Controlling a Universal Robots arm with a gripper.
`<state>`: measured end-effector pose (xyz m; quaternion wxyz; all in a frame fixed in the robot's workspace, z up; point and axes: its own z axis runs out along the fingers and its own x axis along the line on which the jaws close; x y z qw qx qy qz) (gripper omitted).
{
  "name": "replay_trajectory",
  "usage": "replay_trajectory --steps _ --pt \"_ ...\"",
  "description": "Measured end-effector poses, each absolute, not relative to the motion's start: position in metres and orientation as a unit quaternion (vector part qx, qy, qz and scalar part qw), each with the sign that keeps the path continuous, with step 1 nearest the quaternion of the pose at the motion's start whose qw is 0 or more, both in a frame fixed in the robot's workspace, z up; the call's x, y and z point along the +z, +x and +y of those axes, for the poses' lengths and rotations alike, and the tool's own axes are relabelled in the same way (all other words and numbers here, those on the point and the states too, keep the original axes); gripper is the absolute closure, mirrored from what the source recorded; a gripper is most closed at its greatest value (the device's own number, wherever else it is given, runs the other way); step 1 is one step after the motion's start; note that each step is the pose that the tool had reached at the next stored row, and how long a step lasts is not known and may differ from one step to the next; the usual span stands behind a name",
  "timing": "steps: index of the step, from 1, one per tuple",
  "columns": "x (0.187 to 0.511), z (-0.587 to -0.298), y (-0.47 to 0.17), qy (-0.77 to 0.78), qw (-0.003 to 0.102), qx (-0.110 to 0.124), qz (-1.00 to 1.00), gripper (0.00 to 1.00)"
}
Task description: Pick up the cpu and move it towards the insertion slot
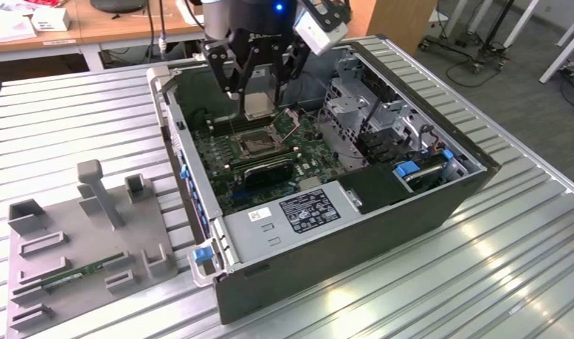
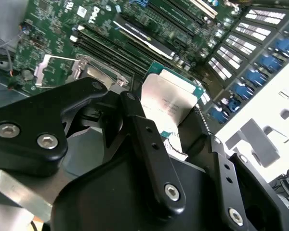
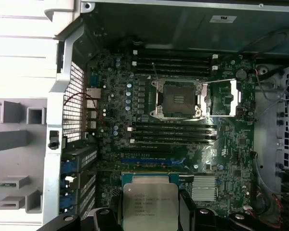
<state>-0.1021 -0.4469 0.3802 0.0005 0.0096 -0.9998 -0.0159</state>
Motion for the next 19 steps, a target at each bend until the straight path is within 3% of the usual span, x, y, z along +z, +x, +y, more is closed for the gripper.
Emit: replay_trajectory --steps 19 --pt "0.379 -0.446 -0.053 0.010 0.000 -0.016 -1.000 0.45"
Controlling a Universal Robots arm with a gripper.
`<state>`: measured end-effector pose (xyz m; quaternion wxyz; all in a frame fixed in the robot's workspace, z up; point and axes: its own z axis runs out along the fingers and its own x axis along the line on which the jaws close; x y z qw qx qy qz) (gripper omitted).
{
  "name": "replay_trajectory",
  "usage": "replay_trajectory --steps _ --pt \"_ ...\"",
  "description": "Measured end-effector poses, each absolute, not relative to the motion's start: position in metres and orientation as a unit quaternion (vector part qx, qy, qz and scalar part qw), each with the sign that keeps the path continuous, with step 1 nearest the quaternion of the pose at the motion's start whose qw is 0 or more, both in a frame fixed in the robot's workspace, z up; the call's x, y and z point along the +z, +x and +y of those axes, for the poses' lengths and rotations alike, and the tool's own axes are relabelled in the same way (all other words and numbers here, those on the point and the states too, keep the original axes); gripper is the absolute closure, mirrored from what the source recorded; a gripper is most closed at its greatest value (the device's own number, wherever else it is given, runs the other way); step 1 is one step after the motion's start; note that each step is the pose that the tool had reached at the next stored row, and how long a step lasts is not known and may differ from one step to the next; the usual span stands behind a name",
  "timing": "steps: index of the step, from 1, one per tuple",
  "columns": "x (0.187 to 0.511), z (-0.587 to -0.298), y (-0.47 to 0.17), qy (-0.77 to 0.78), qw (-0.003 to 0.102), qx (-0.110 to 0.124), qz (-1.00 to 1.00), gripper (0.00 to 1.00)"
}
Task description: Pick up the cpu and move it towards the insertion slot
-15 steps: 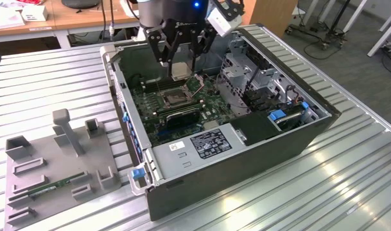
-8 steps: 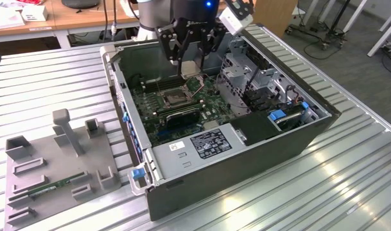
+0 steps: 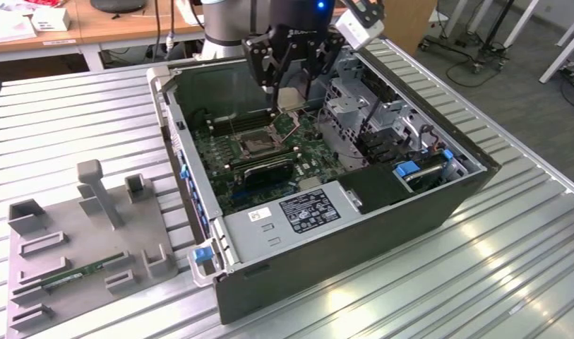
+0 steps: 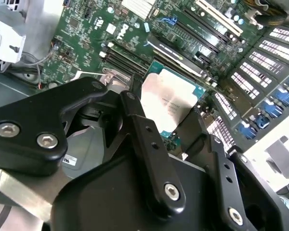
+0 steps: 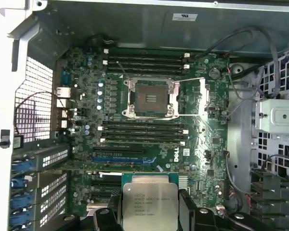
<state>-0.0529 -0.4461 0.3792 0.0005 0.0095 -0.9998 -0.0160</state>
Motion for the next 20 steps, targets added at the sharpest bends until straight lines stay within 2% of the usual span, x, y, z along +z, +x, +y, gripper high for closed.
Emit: replay_trajectory --steps 8,20 --pt "0.378 -0.441 -0.052 0.010 0.000 -0.016 -1.000 0.45" --pt "0.372 -0.412 -0.052 0.010 0.000 -0.016 -1.000 0.45"
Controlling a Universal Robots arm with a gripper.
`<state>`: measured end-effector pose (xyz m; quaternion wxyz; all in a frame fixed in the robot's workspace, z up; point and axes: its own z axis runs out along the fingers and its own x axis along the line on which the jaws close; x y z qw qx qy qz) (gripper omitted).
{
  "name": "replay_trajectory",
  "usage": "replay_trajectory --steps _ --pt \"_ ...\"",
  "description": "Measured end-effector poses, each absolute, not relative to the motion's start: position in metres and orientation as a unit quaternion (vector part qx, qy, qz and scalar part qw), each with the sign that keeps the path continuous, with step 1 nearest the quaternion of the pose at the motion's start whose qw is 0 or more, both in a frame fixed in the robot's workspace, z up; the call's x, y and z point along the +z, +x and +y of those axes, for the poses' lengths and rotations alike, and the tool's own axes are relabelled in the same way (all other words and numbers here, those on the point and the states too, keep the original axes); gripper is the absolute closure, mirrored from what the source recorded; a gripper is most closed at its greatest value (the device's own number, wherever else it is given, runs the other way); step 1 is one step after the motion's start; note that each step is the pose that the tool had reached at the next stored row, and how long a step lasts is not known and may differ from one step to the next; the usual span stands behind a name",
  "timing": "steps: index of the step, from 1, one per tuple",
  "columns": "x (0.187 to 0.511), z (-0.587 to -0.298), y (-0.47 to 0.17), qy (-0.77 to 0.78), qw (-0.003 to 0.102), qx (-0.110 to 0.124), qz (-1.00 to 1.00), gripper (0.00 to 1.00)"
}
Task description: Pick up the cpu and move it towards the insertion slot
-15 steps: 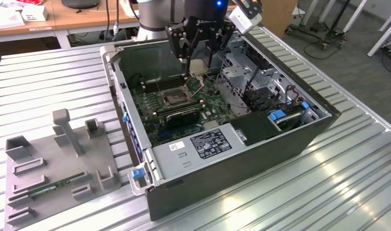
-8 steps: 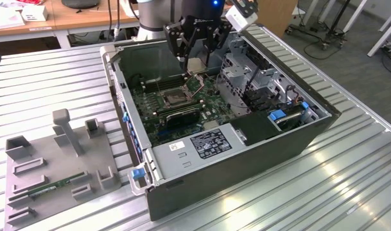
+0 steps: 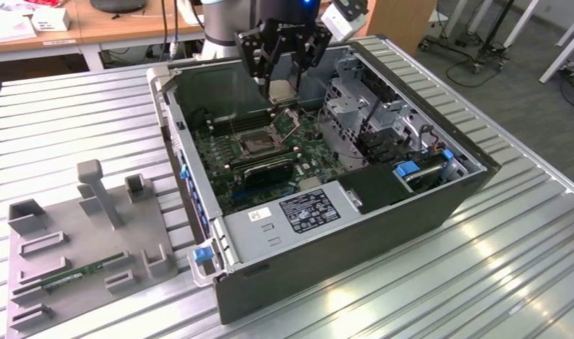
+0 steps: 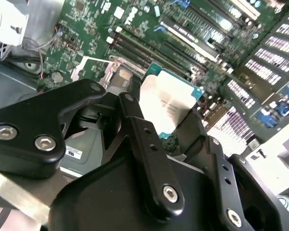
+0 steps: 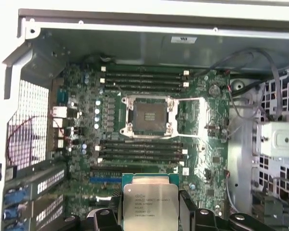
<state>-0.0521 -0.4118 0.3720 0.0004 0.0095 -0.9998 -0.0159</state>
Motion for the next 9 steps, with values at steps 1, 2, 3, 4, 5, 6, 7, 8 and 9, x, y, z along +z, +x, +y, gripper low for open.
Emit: replay_trajectory --steps 1,2,3,4,5,6,7,8,9 --pt "0.372 -0.409 -0.052 0.009 0.000 -0.016 -1.000 0.45" --pt "0.371 -0.406 -0.052 0.009 0.000 -0.016 -1.000 0.45" --pt "0.371 -0.404 -0.052 0.009 0.000 -0.016 -1.000 0.45" --pt "0.370 -0.401 -0.052 0.009 0.000 -0.016 -1.000 0.45" --pt "0.370 -0.398 -0.052 0.009 0.000 -0.016 -1.000 0.45" --pt "0.369 -0.396 -0.052 0.009 0.000 -0.016 -1.000 0.45" --pt "0.369 -0.393 -0.052 0.009 0.000 -0.016 -1.000 0.45" --pt "0.369 -0.391 -0.052 0.009 0.000 -0.016 -1.000 0.45" --pt "0.368 -0.388 -0.052 0.009 0.000 -0.016 -1.000 0.45"
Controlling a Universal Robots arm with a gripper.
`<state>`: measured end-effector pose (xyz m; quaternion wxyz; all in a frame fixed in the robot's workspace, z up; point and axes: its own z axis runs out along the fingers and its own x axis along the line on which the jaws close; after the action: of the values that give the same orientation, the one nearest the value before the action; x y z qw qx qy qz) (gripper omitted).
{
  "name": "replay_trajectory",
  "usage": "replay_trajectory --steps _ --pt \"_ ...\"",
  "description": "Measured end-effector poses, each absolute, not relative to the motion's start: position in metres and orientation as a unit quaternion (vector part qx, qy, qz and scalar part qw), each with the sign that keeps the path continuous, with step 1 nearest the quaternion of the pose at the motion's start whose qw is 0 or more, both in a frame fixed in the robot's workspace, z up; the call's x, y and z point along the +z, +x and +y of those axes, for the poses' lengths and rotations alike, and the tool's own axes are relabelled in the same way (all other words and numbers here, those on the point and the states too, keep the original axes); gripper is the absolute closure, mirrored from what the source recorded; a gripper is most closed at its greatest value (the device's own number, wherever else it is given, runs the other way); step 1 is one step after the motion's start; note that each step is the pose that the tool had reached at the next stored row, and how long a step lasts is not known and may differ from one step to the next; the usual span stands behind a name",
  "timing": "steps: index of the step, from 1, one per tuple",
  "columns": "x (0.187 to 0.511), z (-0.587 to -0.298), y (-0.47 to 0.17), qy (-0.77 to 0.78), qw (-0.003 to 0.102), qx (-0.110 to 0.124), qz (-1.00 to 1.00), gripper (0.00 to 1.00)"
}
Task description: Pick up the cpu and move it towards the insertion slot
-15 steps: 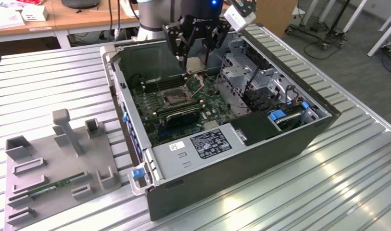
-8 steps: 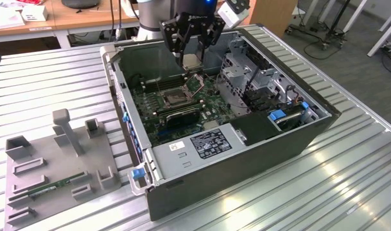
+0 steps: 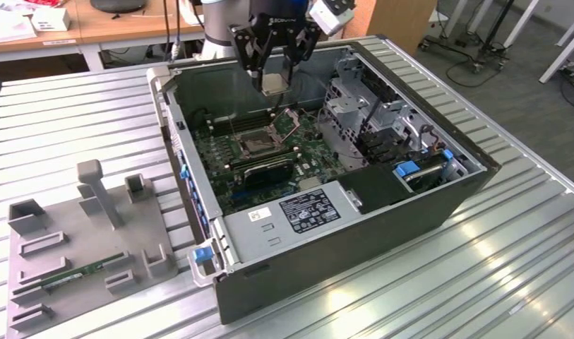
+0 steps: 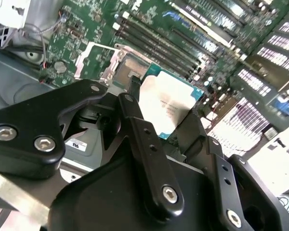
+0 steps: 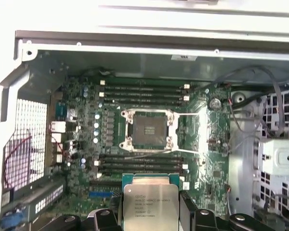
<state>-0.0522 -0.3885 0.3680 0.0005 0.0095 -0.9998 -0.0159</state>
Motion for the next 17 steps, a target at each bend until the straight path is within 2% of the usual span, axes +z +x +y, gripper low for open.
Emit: replay_trajectory --steps 17 --pt "0.351 -0.361 -0.054 0.009 0.000 -0.016 -1.000 0.45"
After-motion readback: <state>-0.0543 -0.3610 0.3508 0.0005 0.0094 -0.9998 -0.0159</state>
